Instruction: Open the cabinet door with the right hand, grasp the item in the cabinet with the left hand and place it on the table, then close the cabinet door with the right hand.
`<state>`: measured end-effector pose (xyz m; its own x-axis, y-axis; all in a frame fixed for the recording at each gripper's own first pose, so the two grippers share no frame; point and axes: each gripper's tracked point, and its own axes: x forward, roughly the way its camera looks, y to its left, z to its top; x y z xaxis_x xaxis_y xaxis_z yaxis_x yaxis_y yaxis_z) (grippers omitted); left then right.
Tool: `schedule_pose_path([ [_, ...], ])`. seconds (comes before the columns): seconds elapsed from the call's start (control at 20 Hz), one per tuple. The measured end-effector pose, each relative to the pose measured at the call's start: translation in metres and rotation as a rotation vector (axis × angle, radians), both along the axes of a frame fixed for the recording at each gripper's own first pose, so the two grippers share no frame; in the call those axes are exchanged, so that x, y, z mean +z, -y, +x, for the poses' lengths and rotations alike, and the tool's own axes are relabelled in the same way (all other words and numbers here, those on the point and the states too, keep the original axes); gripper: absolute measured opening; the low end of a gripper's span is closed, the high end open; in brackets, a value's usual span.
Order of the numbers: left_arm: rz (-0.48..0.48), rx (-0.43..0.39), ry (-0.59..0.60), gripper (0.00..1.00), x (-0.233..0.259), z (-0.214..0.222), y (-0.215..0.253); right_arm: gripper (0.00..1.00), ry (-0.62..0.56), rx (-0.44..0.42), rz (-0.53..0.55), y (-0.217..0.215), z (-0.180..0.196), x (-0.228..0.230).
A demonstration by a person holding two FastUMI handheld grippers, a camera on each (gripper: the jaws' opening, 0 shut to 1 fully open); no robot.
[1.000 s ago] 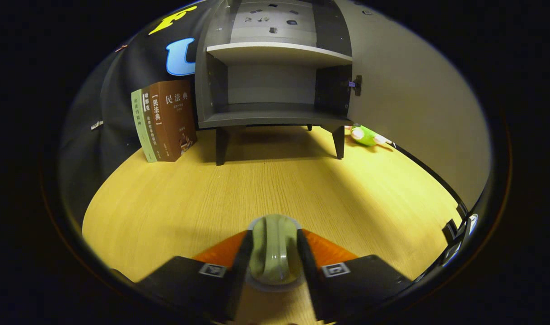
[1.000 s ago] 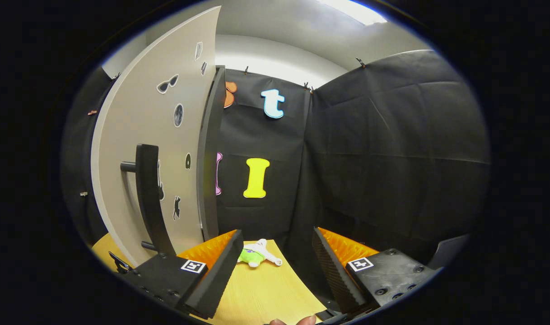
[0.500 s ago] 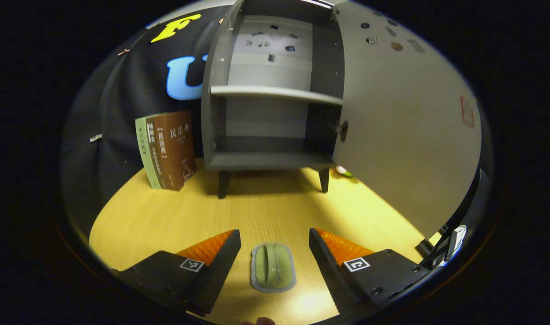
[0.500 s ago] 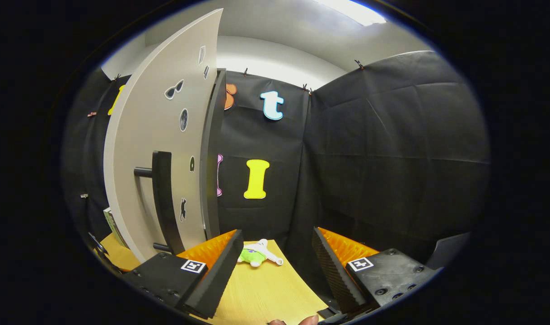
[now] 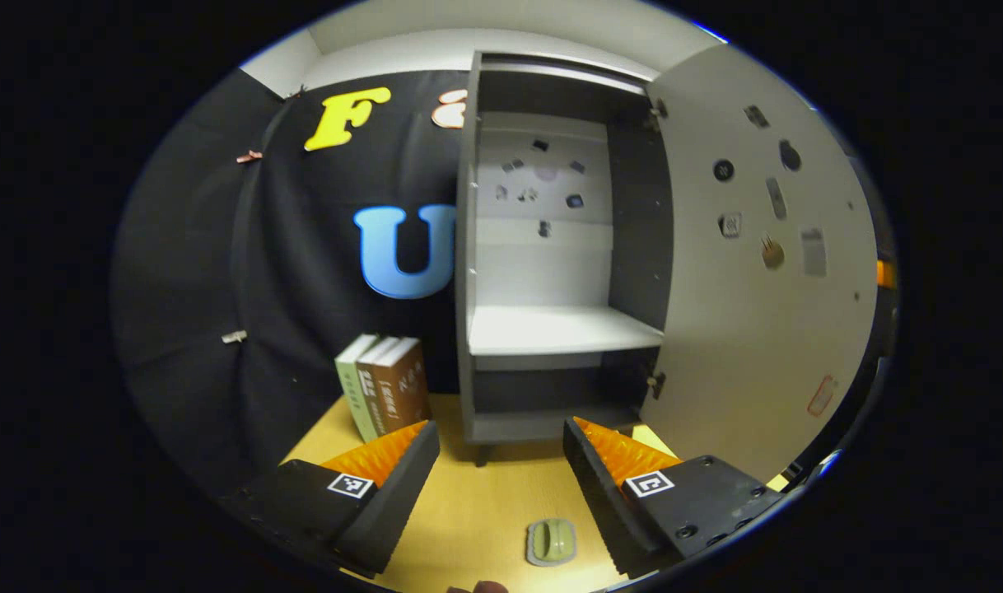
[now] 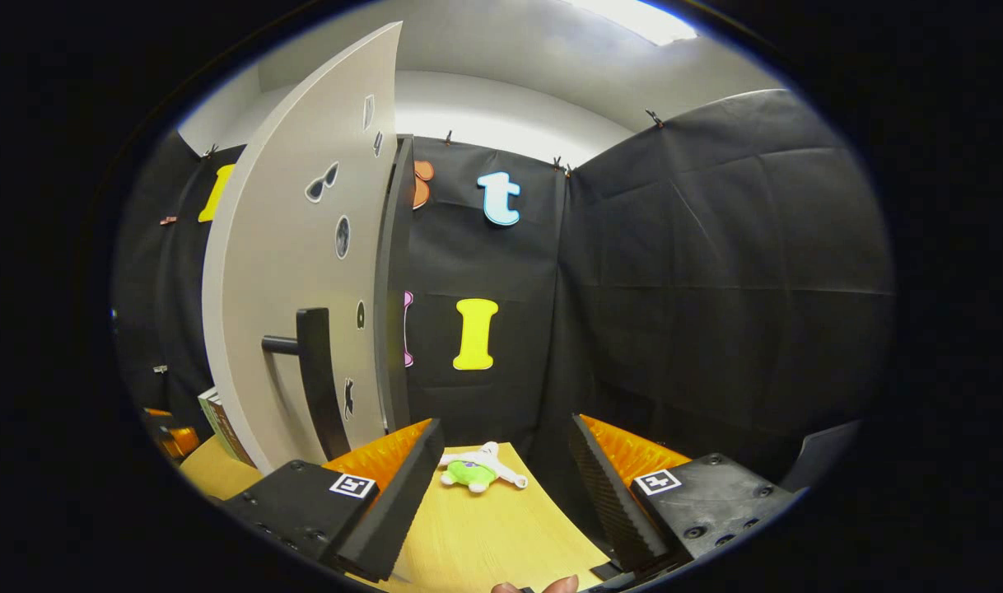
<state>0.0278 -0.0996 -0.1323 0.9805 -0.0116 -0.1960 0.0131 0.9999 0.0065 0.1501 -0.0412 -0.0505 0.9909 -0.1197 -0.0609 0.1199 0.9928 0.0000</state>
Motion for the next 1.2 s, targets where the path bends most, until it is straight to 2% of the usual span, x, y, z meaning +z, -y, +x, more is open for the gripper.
schedule_pose_path([
  [0.15,-0.074,0.022,0.073,0.96,0.047,-0.004,-0.018,0.98,0.006,0.011,0.014,-0.007,0.003,0.005],
  [0.2,-0.081,0.036,0.089,0.94,0.064,-0.01,-0.03,0.98,0.004,0.019,0.019,-0.01,0.004,0.006],
  [0.3,-0.048,0.066,0.112,0.95,0.088,-0.016,-0.054,0.98,0.003,0.031,0.008,-0.018,0.005,0.008],
  [0.35,-0.016,0.088,0.126,0.93,0.101,-0.021,-0.067,0.98,0.004,0.038,-0.001,-0.023,0.005,0.008],
  [0.4,0.012,0.108,0.148,0.98,0.112,-0.022,-0.078,0.98,0.005,0.028,-0.014,-0.023,0.006,0.009],
  [0.45,0.032,0.123,0.161,0.95,0.12,-0.024,-0.087,1.0,0.008,0.017,-0.021,-0.022,0.005,0.011],
  [0.5,0.04,0.136,0.167,0.95,0.121,-0.025,-0.094,0.96,0.012,0.007,-0.022,-0.022,0.004,0.012],
  [0.7,0.058,0.18,0.15,0.93,0.115,-0.03,-0.123,0.96,0.021,-0.022,0.001,-0.026,0.001,0.013],
  [0.85,0.038,0.182,0.138,0.95,0.11,-0.035,-0.136,0.96,0.021,-0.027,0.015,-0.033,0.001,0.012],
  [1.0,0.04,0.167,0.143,0.93,0.111,-0.04,-0.143,0.96,0.016,-0.009,0.036,-0.05,-0.001,0.01],
  [1.2,0.026,0.143,0.16,0.95,0.116,-0.044,-0.15,0.96,0.019,0.012,0.007,-0.082,-0.007,0.014],
])
